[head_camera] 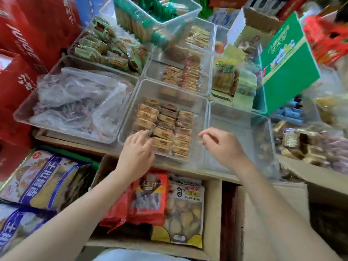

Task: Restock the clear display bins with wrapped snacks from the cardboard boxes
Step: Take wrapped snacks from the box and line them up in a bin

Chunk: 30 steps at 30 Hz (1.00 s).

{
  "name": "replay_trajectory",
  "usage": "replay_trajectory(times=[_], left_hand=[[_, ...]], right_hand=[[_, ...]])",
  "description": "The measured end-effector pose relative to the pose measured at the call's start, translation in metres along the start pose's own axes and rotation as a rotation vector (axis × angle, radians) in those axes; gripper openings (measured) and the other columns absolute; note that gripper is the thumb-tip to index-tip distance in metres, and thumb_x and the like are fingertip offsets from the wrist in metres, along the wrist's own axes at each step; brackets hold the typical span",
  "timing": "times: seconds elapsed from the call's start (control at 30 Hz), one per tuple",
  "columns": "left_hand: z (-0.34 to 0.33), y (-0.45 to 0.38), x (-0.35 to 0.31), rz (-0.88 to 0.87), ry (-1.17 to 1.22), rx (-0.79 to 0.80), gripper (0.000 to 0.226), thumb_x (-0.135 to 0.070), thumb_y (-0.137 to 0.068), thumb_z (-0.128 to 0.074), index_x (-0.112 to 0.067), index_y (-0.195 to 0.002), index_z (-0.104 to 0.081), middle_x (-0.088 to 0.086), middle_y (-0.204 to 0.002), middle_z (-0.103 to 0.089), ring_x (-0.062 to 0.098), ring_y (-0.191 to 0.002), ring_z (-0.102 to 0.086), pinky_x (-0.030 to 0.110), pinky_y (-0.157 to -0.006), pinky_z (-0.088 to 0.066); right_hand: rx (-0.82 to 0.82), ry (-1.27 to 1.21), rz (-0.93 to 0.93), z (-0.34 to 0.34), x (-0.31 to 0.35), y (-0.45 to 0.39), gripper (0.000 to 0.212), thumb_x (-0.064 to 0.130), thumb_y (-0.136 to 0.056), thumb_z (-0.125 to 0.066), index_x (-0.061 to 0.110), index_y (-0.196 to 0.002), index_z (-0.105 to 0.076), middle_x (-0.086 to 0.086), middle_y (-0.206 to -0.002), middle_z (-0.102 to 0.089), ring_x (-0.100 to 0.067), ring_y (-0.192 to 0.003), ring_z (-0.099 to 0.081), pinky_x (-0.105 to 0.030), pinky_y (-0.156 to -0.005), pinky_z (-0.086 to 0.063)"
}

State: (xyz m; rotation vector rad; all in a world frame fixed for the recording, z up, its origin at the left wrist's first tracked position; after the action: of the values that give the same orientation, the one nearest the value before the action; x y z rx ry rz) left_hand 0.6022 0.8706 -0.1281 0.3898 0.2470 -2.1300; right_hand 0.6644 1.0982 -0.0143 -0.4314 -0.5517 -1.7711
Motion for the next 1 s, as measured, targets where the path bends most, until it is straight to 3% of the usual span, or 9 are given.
replay_trajectory(times=[0.07, 0.13, 0.23, 0.3, 0.4, 0.53, 0.67, 0.8, 1.0], left_hand=[[-0.007, 0.014, -0.064, -0.043, 0.138, 0.115, 0.044, -0.031, -0.09, -0.042, -0.009, -0.118, -0.067, 0.012, -0.122, -0.064, 0.035, -0.112, -0.061, 0.043, -0.091, -0.048], [-0.016, 0.027, -0.134, -0.082, 0.266, 0.251, 0.038, -0.031, -0.094, -0.047, -0.015, -0.124, -0.066, 0.005, -0.12, -0.066, 0.03, -0.109, -0.062, 0.037, -0.085, -0.048], [-0.03, 0.041, -0.234, -0.176, 0.387, 0.323, 0.031, -0.031, -0.099, -0.053, -0.022, -0.126, -0.064, 0.0, -0.118, -0.065, 0.022, -0.11, -0.06, 0.031, -0.084, -0.042], [-0.038, 0.051, -0.289, -0.18, 0.524, 0.326, 0.034, -0.032, -0.098, -0.058, -0.027, -0.132, -0.058, -0.006, -0.116, -0.059, 0.014, -0.105, -0.058, 0.029, -0.085, -0.042], [-0.05, 0.07, -0.357, -0.186, 0.736, 0.347, 0.055, -0.04, -0.095, -0.062, -0.03, -0.145, -0.042, -0.009, -0.142, -0.041, 0.005, -0.125, -0.043, 0.028, -0.105, -0.041], [-0.07, 0.084, -0.408, -0.056, 0.87, 0.312, 0.086, -0.037, -0.09, -0.069, -0.033, -0.157, -0.015, -0.014, -0.161, -0.021, 0.008, -0.149, -0.018, 0.034, -0.121, -0.018], [-0.086, 0.083, -0.414, 0.057, 1.011, 0.244, 0.087, -0.02, -0.085, -0.064, -0.042, -0.155, -0.017, -0.017, -0.159, -0.028, 0.005, -0.147, -0.028, 0.046, -0.12, -0.031], [-0.082, 0.085, -0.412, 0.081, 1.068, 0.239, 0.079, -0.009, -0.091, -0.064, -0.04, -0.151, -0.023, -0.035, -0.139, -0.034, -0.026, -0.122, -0.036, -0.001, -0.095, -0.036], [-0.083, 0.083, -0.41, 0.097, 1.047, 0.218, 0.078, -0.017, -0.089, -0.064, -0.04, -0.151, -0.023, -0.033, -0.141, -0.032, -0.027, -0.12, -0.036, -0.005, -0.086, -0.034]], right_hand=[[-0.12, -0.032, -0.048, 0.036, -0.03, 0.043, 0.022, 0.019, -0.099, -0.052, 0.027, -0.097, -0.072, 0.009, -0.074, -0.067, -0.016, -0.071, -0.065, -0.037, -0.07, -0.053], [-0.253, -0.038, -0.078, 0.072, -0.06, 0.084, 0.021, 0.018, -0.099, -0.052, 0.029, -0.092, -0.069, 0.011, -0.068, -0.063, -0.017, -0.068, -0.065, -0.033, -0.066, -0.051], [-0.415, -0.034, -0.134, 0.119, -0.107, 0.143, 0.021, 0.017, -0.099, -0.052, 0.022, -0.094, -0.071, 0.013, -0.065, -0.06, -0.011, -0.063, -0.06, -0.017, -0.058, -0.042], [-0.49, -0.042, -0.209, 0.14, -0.145, 0.18, 0.022, 0.017, -0.099, -0.051, 0.018, -0.093, -0.072, 0.014, -0.062, -0.058, -0.01, -0.061, -0.056, -0.017, -0.057, -0.039], [-0.519, -0.053, -0.306, 0.156, -0.203, 0.226, 0.022, 0.019, -0.099, -0.051, 0.018, -0.092, -0.072, 0.016, -0.066, -0.059, -0.008, -0.064, -0.059, -0.022, -0.063, -0.045], [-0.313, 0.027, -0.386, 0.15, -0.273, 0.253, 0.022, 0.024, -0.102, -0.048, 0.018, -0.098, -0.069, 0.009, -0.081, -0.064, -0.008, -0.075, -0.06, -0.028, -0.067, -0.049], [0.027, 0.144, -0.411, 0.109, -0.33, 0.241, 0.019, 0.028, -0.1, -0.051, 0.022, -0.104, -0.069, -0.001, -0.097, -0.068, -0.021, -0.086, -0.062, -0.035, -0.072, -0.052], [0.274, 0.262, -0.363, 0.048, -0.373, 0.22, 0.021, 0.017, -0.097, -0.053, 0.018, -0.115, -0.065, -0.008, -0.113, -0.065, -0.025, -0.099, -0.062, -0.032, -0.077, -0.049], [0.502, 0.572, -0.265, -0.029, -0.391, 0.207, 0.052, 0.011, -0.099, -0.046, 0.01, -0.15, -0.036, -0.017, -0.151, -0.037, -0.035, -0.138, -0.035, -0.044, -0.111, -0.031]])
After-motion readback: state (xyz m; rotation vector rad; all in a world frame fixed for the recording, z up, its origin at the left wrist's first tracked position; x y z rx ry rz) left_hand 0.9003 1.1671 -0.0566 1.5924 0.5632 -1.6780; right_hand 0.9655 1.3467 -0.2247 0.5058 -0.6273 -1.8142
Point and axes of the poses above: each hand's wrist, its own y-axis away from the middle knuckle, its own z-axis out of the back of the hand, x = y × z, the point moved 5 cm from there along -y, towards the middle knuckle
